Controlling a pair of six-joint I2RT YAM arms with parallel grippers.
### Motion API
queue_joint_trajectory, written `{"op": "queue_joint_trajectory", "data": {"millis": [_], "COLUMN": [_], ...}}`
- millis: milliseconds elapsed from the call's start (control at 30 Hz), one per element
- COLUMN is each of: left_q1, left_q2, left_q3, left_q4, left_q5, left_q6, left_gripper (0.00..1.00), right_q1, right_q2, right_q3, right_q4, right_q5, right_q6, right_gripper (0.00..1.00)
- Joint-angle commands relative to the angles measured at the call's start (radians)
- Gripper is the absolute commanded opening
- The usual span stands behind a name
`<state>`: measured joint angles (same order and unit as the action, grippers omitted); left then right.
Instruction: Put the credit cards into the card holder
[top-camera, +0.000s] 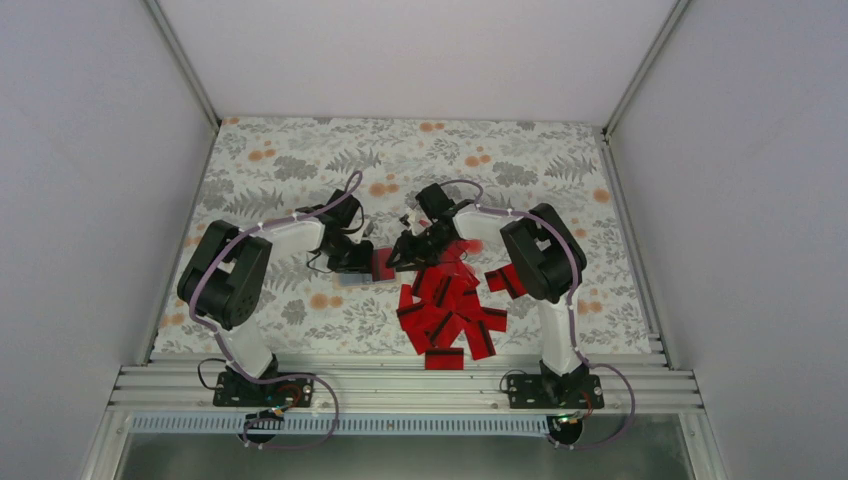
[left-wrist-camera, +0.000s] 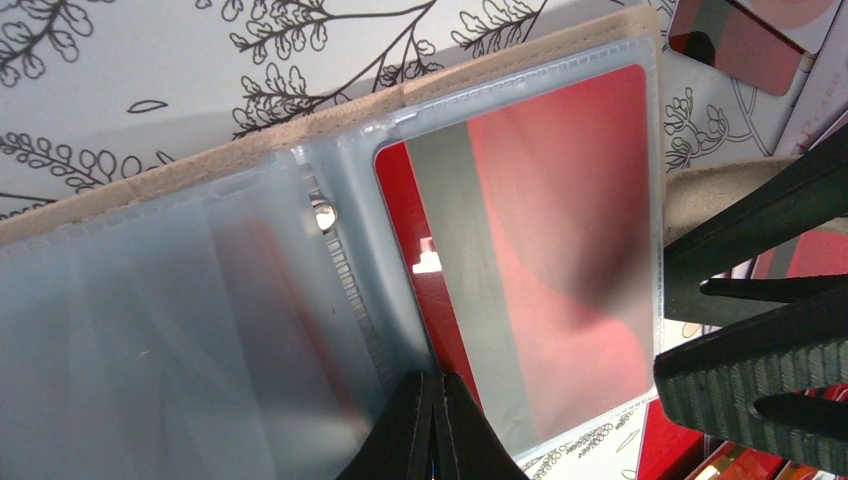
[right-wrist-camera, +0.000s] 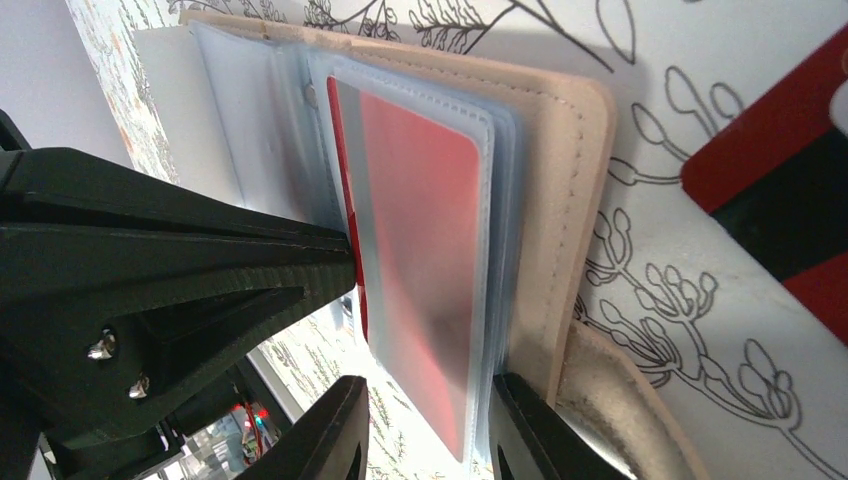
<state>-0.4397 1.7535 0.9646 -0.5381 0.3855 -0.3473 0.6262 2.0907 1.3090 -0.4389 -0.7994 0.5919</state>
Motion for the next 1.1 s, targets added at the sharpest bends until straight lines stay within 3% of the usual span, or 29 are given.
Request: {"op": "queue_joint_trajectory", "data": {"millis": [0,600,1067], "left_q1": [-0.009,-0.008,0.038], "left_q2": [0.024,-0.033,-0.21], "left_q3": [-0.027,0.019,0.056], "left_q4": [0.015,-0.054,-0.2], "left_q5": [-0.021,-0.055,-0.152], "left_q6": [0.01,-0.004,-0.064], "left_gripper": [0.02,0.02,0.04], "right_q1": [0.022,0.075,0.109], "right_q2": [0.013,0.011,0.072], "right_q3": [0.029,0.109,0.208], "right_q4": [0.002,-0.039,-0.059], "right_q5": [-0.015,0.001,-0.028], "right_q6": [-0.03,-0.055,-0.061], "right_gripper": [0.31,0.3,0.31]}}
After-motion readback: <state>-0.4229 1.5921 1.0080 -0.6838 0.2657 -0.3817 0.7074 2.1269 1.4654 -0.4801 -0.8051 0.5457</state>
